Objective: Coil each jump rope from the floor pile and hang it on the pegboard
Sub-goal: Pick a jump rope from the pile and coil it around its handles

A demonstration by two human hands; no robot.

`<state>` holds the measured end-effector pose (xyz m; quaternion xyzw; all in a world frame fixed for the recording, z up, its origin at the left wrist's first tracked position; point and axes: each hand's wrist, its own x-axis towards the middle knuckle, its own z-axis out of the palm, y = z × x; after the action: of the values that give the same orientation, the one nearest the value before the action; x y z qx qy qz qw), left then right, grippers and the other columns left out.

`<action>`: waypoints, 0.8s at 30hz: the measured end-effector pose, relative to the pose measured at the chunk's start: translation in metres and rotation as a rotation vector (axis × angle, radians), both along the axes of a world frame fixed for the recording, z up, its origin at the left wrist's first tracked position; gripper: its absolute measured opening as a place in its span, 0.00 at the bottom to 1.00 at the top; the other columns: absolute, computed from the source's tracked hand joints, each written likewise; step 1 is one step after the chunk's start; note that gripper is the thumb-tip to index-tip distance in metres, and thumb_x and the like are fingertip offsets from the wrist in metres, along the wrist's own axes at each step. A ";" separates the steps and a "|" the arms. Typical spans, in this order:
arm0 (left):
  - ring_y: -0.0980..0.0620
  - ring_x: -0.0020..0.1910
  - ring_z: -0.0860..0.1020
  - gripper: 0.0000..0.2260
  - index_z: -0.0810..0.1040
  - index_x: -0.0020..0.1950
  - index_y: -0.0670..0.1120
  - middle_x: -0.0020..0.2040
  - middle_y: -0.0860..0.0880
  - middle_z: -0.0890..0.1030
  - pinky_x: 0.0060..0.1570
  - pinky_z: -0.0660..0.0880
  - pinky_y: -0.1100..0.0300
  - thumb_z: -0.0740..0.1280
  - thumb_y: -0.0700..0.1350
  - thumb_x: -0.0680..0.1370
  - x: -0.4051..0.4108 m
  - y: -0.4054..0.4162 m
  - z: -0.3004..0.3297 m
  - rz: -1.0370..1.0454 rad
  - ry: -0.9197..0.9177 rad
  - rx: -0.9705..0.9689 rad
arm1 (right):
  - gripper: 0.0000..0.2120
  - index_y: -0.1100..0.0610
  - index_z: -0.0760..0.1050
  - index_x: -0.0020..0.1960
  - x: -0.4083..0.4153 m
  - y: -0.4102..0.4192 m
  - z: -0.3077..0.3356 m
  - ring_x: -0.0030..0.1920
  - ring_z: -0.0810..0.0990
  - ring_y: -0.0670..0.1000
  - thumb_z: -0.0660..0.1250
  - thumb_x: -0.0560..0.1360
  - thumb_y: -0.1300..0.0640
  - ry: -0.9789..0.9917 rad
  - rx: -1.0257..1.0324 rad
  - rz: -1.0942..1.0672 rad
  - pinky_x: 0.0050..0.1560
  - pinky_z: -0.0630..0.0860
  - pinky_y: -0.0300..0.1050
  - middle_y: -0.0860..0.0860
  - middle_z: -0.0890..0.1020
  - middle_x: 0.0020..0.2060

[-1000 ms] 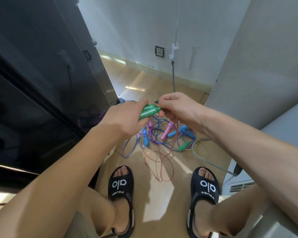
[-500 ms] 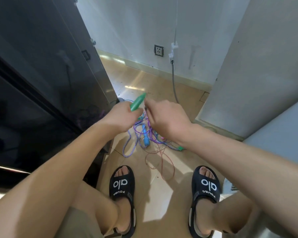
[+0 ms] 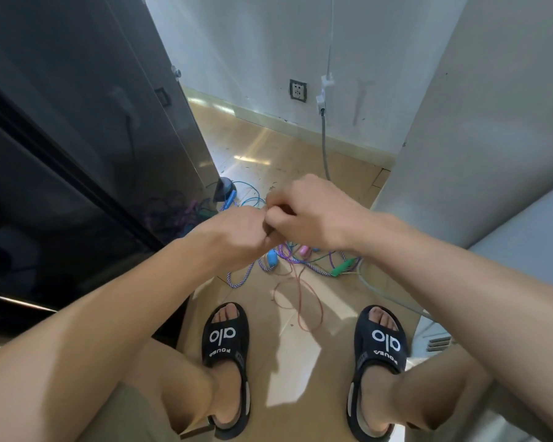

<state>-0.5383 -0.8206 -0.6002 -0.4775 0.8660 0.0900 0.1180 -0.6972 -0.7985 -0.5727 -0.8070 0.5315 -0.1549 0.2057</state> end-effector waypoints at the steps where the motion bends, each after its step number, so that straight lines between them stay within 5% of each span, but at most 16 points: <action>1: 0.48 0.34 0.73 0.18 0.66 0.41 0.48 0.35 0.48 0.74 0.35 0.68 0.55 0.52 0.59 0.83 -0.002 0.003 0.000 -0.052 0.010 -0.004 | 0.11 0.55 0.75 0.38 -0.003 -0.004 0.001 0.34 0.75 0.53 0.59 0.74 0.51 -0.084 -0.008 -0.034 0.37 0.74 0.49 0.50 0.78 0.31; 6: 0.43 0.34 0.69 0.15 0.63 0.46 0.50 0.33 0.49 0.69 0.36 0.61 0.51 0.55 0.60 0.83 -0.007 0.015 0.009 -0.169 0.312 0.055 | 0.21 0.58 0.71 0.33 -0.018 -0.029 -0.012 0.30 0.70 0.51 0.59 0.78 0.46 -0.228 -0.065 -0.211 0.35 0.71 0.51 0.53 0.75 0.27; 10: 0.58 0.31 0.72 0.17 0.72 0.44 0.53 0.31 0.57 0.75 0.34 0.67 0.57 0.53 0.63 0.82 -0.011 0.024 0.024 -0.022 0.784 0.154 | 0.21 0.54 0.68 0.29 -0.018 -0.026 -0.023 0.21 0.64 0.46 0.63 0.80 0.50 -0.620 0.400 -0.226 0.27 0.61 0.40 0.47 0.69 0.21; 13: 0.56 0.32 0.70 0.22 0.73 0.39 0.48 0.31 0.58 0.73 0.37 0.68 0.55 0.52 0.61 0.83 -0.011 0.016 0.024 0.239 1.058 0.142 | 0.22 0.55 0.69 0.30 -0.010 -0.023 -0.030 0.20 0.59 0.46 0.58 0.82 0.50 -0.720 0.503 -0.298 0.26 0.56 0.38 0.48 0.65 0.21; 17: 0.51 0.36 0.72 0.21 0.71 0.39 0.52 0.36 0.51 0.74 0.38 0.68 0.53 0.50 0.61 0.85 0.002 -0.009 0.021 0.433 0.870 0.004 | 0.23 0.56 0.75 0.34 0.002 -0.015 -0.025 0.25 0.66 0.50 0.54 0.83 0.47 -0.512 0.347 -0.343 0.26 0.64 0.42 0.53 0.72 0.26; 21: 0.47 0.40 0.74 0.15 0.71 0.45 0.55 0.40 0.46 0.77 0.40 0.70 0.53 0.52 0.60 0.84 0.008 -0.015 0.015 0.378 0.776 -0.017 | 0.18 0.65 0.73 0.42 0.011 -0.004 -0.021 0.32 0.71 0.54 0.56 0.80 0.51 -0.295 0.208 -0.255 0.39 0.80 0.62 0.62 0.80 0.38; 24: 0.42 0.41 0.77 0.15 0.69 0.47 0.55 0.39 0.42 0.79 0.43 0.74 0.47 0.50 0.61 0.84 0.011 -0.015 0.012 0.324 0.688 -0.026 | 0.18 0.61 0.71 0.40 0.005 0.001 -0.014 0.35 0.80 0.59 0.57 0.80 0.50 -0.222 0.121 -0.202 0.35 0.78 0.51 0.59 0.79 0.35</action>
<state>-0.5268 -0.8354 -0.5885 -0.5517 0.7693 0.2515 -0.2012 -0.6918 -0.7979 -0.5862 -0.7135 0.5922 -0.2309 0.2949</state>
